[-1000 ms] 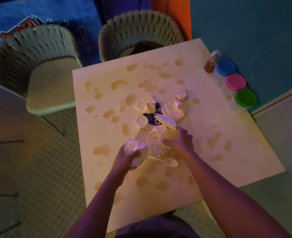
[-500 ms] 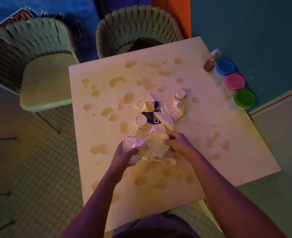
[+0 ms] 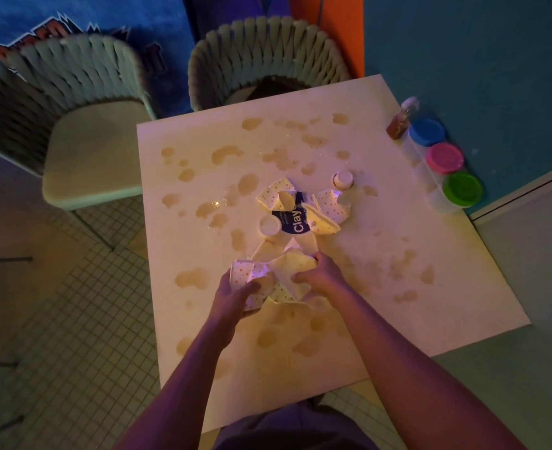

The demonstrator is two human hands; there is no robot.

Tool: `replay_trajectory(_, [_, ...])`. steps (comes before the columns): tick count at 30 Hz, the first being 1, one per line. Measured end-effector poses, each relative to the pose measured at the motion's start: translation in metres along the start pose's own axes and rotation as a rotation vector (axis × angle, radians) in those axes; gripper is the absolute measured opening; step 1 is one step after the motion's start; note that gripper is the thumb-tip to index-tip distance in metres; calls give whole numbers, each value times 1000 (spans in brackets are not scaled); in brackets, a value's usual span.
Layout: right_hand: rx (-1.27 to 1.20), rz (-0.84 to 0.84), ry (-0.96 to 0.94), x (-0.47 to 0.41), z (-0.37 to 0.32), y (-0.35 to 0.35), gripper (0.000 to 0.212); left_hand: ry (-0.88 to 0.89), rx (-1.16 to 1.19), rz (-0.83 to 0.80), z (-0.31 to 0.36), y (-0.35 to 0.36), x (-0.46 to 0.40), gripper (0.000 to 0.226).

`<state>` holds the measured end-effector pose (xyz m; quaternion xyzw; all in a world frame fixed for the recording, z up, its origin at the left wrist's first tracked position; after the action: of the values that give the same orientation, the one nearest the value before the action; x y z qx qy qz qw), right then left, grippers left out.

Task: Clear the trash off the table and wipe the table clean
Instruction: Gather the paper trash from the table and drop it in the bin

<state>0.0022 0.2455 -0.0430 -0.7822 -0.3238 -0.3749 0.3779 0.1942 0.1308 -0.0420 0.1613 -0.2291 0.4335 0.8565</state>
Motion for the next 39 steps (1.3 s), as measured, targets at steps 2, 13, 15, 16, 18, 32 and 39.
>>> replay_trajectory(2, [-22, 6, 28, -1, 3, 5, 70, -20, 21, 1, -5, -1, -2, 58])
replay_trajectory(13, [-355, -91, 169, -4, 24, 31, 57, -70, 129, -41, -20, -2, -10, 60])
replay_trajectory(15, [-388, -66, 180, -4, 28, 33, 56, -73, 123, -50, -20, -1, -10, 63])
replay_trajectory(16, [-406, -48, 180, -5, 29, 34, 58, -73, 118, -59, -20, -2, -10, 63])
replay_trajectory(18, [-422, -31, 170, -6, 30, 35, 61, -65, 108, -75, -17, -1, -9, 62])
replay_trajectory(32, [-655, 57, 78, 24, 35, -11, 58, 218, -50, -133, 30, 17, 1, 66])
replay_trajectory(39, [-783, 178, 34, 47, 72, -64, 44, 403, -256, -218, 43, 68, 16, 78])
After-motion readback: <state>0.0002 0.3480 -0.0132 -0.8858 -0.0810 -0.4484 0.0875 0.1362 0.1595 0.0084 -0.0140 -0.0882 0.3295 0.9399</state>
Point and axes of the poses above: each hand's wrist, its own x-axis away from the middle knuckle, its own y-axis out of the palm, z = x × y, the point moved 8 cm from there along -x, towards the middle knuckle, and after that the axes turned 12 degrees about y, right-handed, at the moved point
